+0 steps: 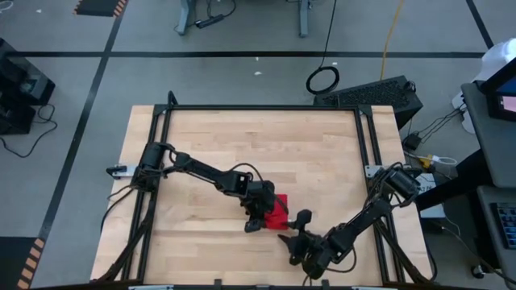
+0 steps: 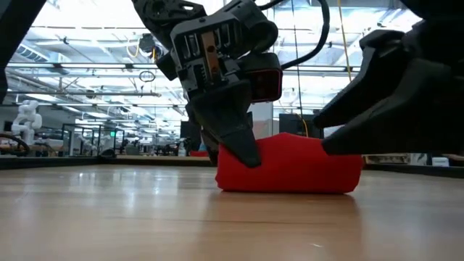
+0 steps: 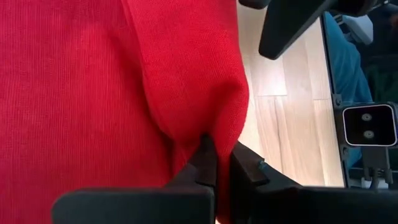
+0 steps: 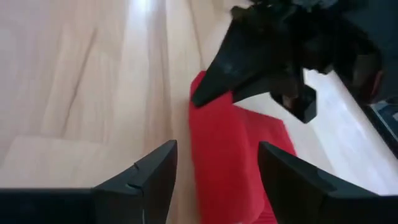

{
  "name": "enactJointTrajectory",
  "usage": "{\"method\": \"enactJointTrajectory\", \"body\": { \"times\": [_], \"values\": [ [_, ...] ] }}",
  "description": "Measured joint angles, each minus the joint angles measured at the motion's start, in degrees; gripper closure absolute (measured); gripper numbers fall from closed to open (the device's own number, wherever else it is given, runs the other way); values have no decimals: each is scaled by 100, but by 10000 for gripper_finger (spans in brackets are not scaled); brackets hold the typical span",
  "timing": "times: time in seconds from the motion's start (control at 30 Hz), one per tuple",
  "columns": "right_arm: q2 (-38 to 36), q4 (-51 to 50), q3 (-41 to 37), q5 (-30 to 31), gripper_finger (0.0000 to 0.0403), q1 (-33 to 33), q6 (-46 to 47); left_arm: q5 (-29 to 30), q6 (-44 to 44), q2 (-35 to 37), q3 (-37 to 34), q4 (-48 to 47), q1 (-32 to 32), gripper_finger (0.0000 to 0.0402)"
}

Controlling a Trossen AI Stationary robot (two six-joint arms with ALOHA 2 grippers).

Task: Roll napkin
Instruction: Roll the red napkin

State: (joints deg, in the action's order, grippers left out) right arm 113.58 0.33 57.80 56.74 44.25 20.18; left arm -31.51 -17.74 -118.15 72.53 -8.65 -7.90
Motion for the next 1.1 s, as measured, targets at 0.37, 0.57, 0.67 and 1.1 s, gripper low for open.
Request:
{"method": "enactJointTrajectory", "body": {
  "times": [0.37,0.57,0.67,1.1],
  "values": [
    [0,-219,0,-635,183,-217,285,7,-5,0,1,12,-4,384],
    [0,-376,0,-1158,198,-478,464,15,-45,0,2,-1,-7,382],
    [-2,-373,0,-1336,212,-590,482,20,-61,0,1,-7,-9,381],
    [0,-765,103,-1197,169,-545,-35,-11,328,13,11,-436,-11,380]
  ]
}}
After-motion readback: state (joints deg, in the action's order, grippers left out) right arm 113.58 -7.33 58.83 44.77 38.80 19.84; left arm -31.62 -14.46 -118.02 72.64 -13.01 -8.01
